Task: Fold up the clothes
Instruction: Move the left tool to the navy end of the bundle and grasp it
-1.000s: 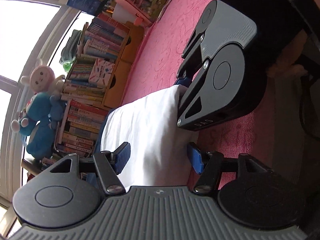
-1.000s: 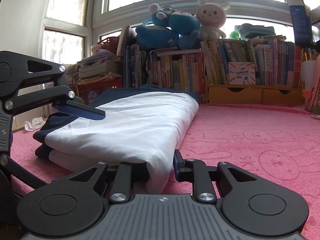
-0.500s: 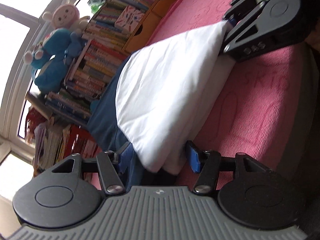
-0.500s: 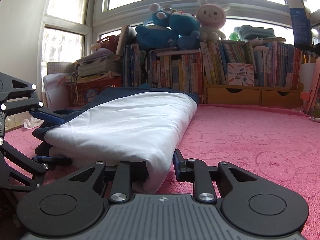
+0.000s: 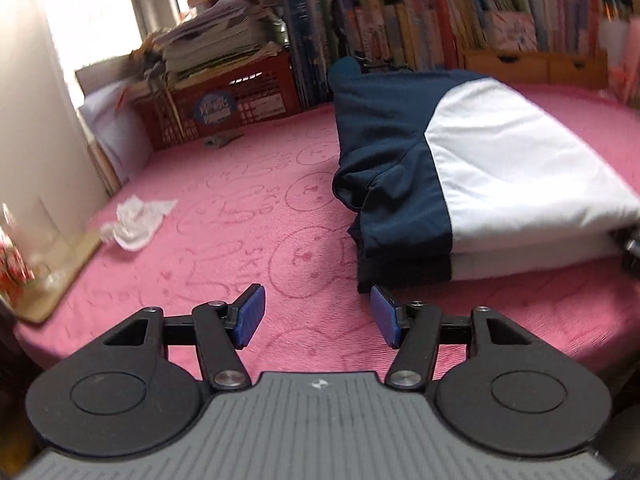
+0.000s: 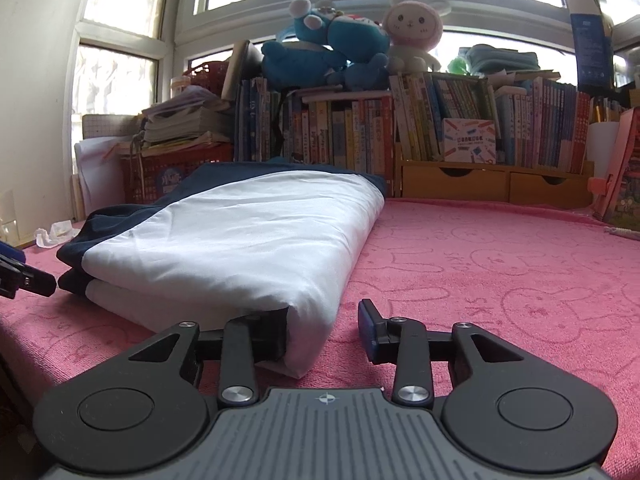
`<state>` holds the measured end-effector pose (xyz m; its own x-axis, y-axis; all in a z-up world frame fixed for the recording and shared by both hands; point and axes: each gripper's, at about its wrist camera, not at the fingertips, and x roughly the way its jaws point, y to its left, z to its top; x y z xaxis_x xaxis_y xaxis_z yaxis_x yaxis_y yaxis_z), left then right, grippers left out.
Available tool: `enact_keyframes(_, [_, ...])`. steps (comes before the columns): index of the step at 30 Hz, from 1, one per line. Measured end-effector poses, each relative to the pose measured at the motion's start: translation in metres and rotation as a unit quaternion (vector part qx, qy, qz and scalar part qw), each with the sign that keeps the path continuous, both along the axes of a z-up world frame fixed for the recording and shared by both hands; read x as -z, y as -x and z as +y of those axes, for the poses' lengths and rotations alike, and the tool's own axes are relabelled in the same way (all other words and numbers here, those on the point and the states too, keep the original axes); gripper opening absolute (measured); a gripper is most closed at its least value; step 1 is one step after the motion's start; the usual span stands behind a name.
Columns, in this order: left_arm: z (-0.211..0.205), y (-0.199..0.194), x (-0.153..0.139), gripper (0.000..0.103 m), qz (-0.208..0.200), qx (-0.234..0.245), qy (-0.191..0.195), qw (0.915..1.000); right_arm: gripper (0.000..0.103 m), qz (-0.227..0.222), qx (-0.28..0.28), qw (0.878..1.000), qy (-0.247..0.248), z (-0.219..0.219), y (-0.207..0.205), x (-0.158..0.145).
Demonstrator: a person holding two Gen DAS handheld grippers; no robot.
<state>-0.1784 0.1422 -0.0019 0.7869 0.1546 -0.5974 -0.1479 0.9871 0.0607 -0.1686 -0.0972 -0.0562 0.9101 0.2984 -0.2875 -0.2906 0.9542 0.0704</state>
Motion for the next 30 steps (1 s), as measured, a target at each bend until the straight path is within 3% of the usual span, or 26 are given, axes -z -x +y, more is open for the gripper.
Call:
enact_keyframes(3, [0.008, 0.007, 0.000, 0.057, -0.005, -0.021, 0.116, 0.9930, 0.048, 0.008, 0.015, 1.000, -0.014, -0.001, 0.000, 0.001])
enact_keyframes(7, [0.003, 0.011, 0.011, 0.058, -0.002, -0.028, 0.224, 0.9741, 0.045, 0.015, 0.006, 1.000, -0.015, 0.000, -0.004, -0.001])
enact_keyframes(10, [-0.005, 0.012, 0.014, 0.061, -0.013, -0.016, 0.262, 0.9648, 0.026, 0.026, -0.011, 0.999, -0.017, 0.001, -0.010, -0.007])
enact_keyframes(15, [-0.016, 0.004, 0.023, 0.062, -0.018, 0.000, 0.337, 0.9413, 0.023, 0.026, -0.022, 0.999, -0.017, 0.002, -0.013, -0.019])
enact_keyframes(23, [-0.032, 0.001, 0.047, 0.065, -0.079, -0.046, 0.460, 0.8832, 0.023, 0.010, -0.035, 0.999, -0.007, 0.002, -0.015, -0.035])
enact_keyframes(28, [-0.049, -0.011, 0.051, 0.066, -0.087, -0.047, 0.474, 0.8750, 0.023, -0.010, -0.040, 0.999, 0.012, 0.007, -0.014, -0.041])
enact_keyframes(30, [-0.053, -0.013, 0.049, 0.066, -0.087, -0.046, 0.459, 0.8832, 0.023, -0.012, -0.040, 0.999, 0.020, 0.008, -0.015, -0.041])
